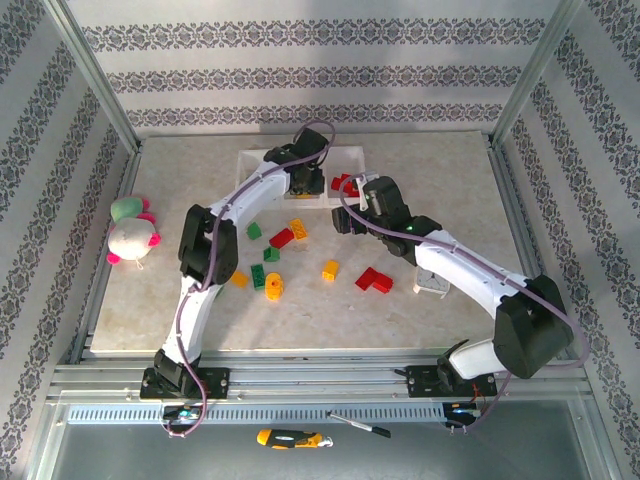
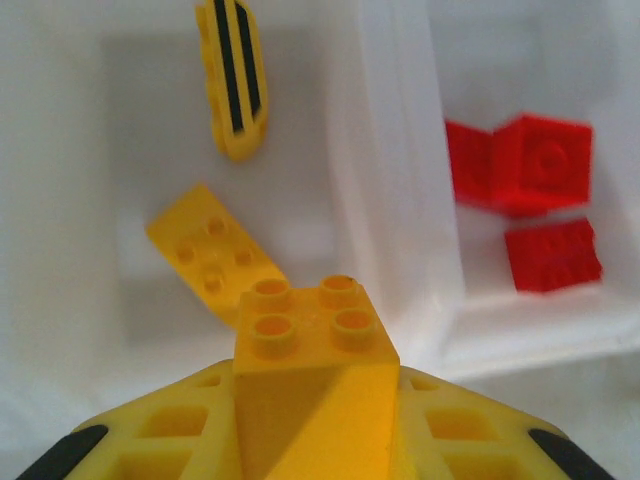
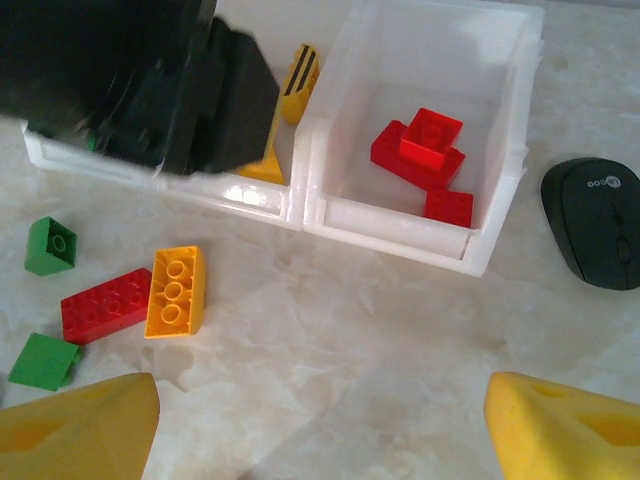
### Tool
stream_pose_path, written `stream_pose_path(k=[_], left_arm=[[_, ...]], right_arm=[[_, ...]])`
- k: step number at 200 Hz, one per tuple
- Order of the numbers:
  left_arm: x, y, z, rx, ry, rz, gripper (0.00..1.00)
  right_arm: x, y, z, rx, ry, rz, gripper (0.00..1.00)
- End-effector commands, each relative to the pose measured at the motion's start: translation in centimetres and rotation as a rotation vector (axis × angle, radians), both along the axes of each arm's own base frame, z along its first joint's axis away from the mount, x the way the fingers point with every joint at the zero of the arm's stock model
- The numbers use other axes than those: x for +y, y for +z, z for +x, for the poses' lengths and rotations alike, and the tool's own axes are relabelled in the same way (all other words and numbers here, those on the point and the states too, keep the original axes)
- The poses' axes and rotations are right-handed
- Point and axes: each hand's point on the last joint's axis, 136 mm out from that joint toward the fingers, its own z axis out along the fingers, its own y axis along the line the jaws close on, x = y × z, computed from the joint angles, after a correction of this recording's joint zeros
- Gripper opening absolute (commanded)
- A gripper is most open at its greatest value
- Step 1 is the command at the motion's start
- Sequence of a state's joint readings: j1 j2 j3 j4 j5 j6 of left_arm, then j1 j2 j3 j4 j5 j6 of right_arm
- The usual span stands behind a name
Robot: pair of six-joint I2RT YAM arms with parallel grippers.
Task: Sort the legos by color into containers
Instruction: Place the lego in the container, then pick up the lego from the center of the table.
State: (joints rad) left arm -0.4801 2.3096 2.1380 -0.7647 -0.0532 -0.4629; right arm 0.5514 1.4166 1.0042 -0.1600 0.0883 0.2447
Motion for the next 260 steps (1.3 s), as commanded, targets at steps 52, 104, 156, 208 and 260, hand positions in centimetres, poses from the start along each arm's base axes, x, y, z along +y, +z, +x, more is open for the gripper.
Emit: stream_pose_path(k=[52,104,156,208,260], left_arm=[[2.8,-0.9,3.2,0.012,0.003,0.078,0.33],[2.9,1.3,3.3,-0.021,0.011,0.058,0.74],[2.7,6.4,1.1,-0.099,-0.034,0.035,0.92],[1.6,10.5,-4.1,-0.322,-0.205,-0.141,0.91],[1.5,12.3,-10.7,-0.521,-0.418,-0.216,0.92]], right_arm=[[-1.9,1.0,-0.2,-0.024,-0.064,0.034,0.84],[-2.6,1.6,-0.5,-0.034,-0.088,0.037,0.85],[-4.1,-1.4,-2.8,0.069,-0.126,0.005,0.85],[-8.0,-6.5,-6.9,0.284,-0.312,-0.054,0.85],[-8.6,-10.8,-10.4,0.475,-0.427,0.023,0.85]])
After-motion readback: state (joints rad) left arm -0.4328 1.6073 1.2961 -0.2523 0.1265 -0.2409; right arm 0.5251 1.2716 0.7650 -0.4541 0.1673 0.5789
